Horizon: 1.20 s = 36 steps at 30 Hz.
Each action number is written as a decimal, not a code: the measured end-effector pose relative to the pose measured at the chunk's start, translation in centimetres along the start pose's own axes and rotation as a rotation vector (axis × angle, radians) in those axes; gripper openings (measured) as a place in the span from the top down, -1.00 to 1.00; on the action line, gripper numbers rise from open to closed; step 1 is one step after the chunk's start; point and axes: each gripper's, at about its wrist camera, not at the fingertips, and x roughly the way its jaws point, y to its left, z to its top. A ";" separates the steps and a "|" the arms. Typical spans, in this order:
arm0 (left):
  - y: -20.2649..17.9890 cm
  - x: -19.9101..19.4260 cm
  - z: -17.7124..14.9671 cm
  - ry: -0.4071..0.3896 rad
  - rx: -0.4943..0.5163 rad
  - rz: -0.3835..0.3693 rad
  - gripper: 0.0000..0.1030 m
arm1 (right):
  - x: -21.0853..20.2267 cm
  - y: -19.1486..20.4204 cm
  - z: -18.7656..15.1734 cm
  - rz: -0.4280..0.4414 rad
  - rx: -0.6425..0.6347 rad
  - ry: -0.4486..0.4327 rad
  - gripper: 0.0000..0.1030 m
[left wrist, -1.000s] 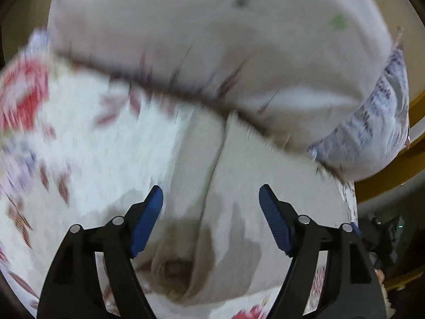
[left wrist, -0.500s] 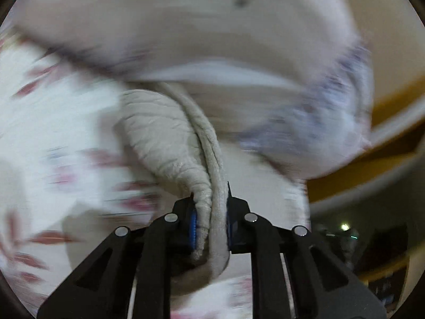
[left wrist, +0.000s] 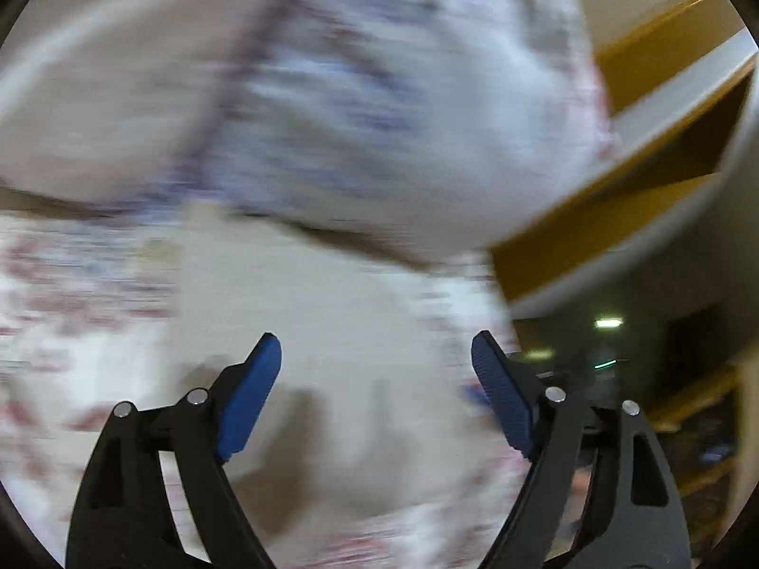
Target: Fold small clothes
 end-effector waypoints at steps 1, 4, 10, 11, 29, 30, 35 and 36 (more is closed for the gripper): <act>1.5 0.1 -0.3 0.026 -0.017 0.073 -0.64 | 0.8 -0.1 0.1 -0.001 0.002 0.033 -0.92; 4.5 1.9 -1.8 0.141 -0.073 0.150 -0.66 | 3.8 0.4 -0.1 -0.007 -0.021 0.149 -0.92; 4.0 5.6 -3.8 0.147 -0.083 0.082 -0.18 | 5.9 1.4 -1.9 -0.037 -0.094 0.170 0.32; 4.1 5.5 -3.8 0.140 -0.087 0.078 -0.07 | 5.6 1.8 -2.3 -0.030 -0.109 0.150 0.40; 7.7 -11.6 -8.5 -0.091 0.149 0.453 -0.72 | 2.0 14.3 -16.2 0.027 -0.551 -0.004 -0.45; 7.9 -12.3 -9.7 -0.082 0.147 0.467 -0.88 | 3.4 14.4 -17.2 -0.014 -0.588 0.062 -0.45; 8.0 -12.3 -13.9 -0.037 0.159 0.512 -0.96 | 6.9 11.9 -16.5 -0.208 -0.501 0.057 -0.44; 7.7 -11.7 -14.4 -0.022 0.162 0.523 -0.96 | 6.0 12.2 -16.6 -0.211 -0.487 0.034 -0.45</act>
